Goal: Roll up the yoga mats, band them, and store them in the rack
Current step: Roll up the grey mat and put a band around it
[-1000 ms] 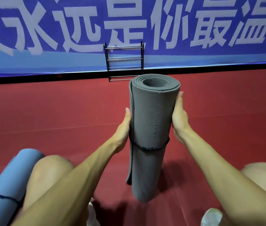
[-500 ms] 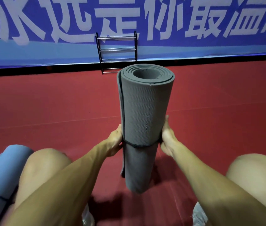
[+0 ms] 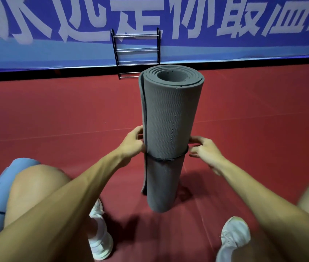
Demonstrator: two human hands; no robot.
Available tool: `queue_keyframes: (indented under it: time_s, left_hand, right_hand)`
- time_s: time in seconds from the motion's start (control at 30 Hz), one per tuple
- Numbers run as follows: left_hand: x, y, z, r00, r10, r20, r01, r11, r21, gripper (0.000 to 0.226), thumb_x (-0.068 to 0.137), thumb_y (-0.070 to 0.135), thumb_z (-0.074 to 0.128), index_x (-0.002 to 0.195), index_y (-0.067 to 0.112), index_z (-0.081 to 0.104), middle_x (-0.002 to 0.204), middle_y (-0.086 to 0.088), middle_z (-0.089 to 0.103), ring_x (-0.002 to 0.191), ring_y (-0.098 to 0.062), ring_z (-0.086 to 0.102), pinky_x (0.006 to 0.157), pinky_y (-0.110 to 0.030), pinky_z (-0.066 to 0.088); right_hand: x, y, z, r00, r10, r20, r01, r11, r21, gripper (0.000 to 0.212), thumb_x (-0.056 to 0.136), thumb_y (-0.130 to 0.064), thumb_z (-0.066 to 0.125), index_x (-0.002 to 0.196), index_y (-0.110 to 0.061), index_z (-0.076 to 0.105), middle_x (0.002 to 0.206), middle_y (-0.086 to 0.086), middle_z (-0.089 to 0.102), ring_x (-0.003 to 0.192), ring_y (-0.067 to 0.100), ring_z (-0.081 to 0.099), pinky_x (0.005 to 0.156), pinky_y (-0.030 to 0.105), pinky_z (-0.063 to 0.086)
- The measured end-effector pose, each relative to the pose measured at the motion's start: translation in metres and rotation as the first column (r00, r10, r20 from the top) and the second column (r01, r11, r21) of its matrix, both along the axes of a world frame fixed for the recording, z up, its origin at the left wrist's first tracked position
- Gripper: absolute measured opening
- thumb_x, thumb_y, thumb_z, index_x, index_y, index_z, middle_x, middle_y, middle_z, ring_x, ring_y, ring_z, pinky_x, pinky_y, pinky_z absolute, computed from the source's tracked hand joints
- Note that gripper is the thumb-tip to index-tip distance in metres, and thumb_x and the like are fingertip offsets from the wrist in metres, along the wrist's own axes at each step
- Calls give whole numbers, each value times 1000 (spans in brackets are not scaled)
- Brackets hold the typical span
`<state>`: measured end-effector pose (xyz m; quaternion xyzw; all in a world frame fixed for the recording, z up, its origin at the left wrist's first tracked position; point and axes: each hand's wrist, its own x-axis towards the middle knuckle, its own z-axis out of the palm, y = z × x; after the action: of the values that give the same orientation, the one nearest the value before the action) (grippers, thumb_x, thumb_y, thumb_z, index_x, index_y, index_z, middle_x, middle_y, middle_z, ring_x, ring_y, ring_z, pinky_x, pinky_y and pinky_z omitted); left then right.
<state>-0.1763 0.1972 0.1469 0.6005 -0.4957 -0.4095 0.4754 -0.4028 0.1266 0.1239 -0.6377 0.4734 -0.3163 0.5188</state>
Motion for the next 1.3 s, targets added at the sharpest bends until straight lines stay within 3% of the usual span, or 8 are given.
queue_keyframes:
  time_s: [0.13,0.27,0.4,0.53,0.8,0.97,1.1,1.3]
  left_hand:
    - [3,6,-20,964,-263,-41,264,964,20,107,56,16,89,141,33,27,141,6,42,125,-2,45,99,-27,47]
    - [-8,2,-23,986,-154,67,155,988,-8,90,53,37,90,122,35,33,133,6,45,119,-3,49,104,-34,44]
    - [-6,-4,-29,940,-153,305,183,981,-71,127,38,46,87,142,22,17,136,6,28,125,-5,33,102,-20,30]
    - [1,-5,-30,901,-204,383,233,972,-32,131,39,45,91,141,30,10,141,5,23,132,-9,27,111,-27,29]
    - [-5,-6,73,987,-31,-155,-18,951,-307,106,61,71,73,144,19,32,135,4,53,118,-7,55,87,-25,51]
    - [-16,-16,124,983,42,-180,-91,958,-273,43,95,54,42,109,24,69,95,11,71,72,1,61,55,-15,44]
    - [-27,-38,123,960,128,-249,-193,946,-259,37,96,35,51,68,29,75,80,15,73,75,-1,64,70,-22,46]
    - [-23,-43,138,957,159,-242,-205,962,-178,18,93,24,46,88,18,62,81,3,62,75,-15,53,65,-28,38]
  right_hand:
    - [-12,11,0,948,314,-43,-316,948,-47,64,80,-21,77,136,-24,47,132,-12,56,120,0,52,99,15,40]
    - [1,11,-4,975,189,-114,-207,963,-172,44,84,-20,73,124,-22,55,120,-3,62,110,11,57,88,9,44]
    - [5,2,-10,922,136,-363,-253,921,-296,56,75,-26,81,123,-13,56,115,0,65,103,16,61,94,33,48]
    - [4,4,-9,869,155,-469,-313,908,-279,78,70,-21,85,135,-11,42,129,1,54,119,18,51,95,22,37]
    - [11,10,75,981,132,146,-86,955,-284,139,44,-75,80,152,-19,14,152,-3,34,136,2,37,116,33,29]
    - [29,1,130,900,95,426,-11,981,-195,79,61,-91,48,125,-44,46,131,-18,56,123,2,51,101,31,40]
    - [51,-12,137,840,-112,531,218,966,-141,37,98,-33,49,124,-10,60,117,0,66,105,9,62,97,27,47]
    - [61,-20,151,859,-188,476,306,934,-184,27,94,-6,46,118,-6,58,99,-2,60,90,9,56,73,15,43]
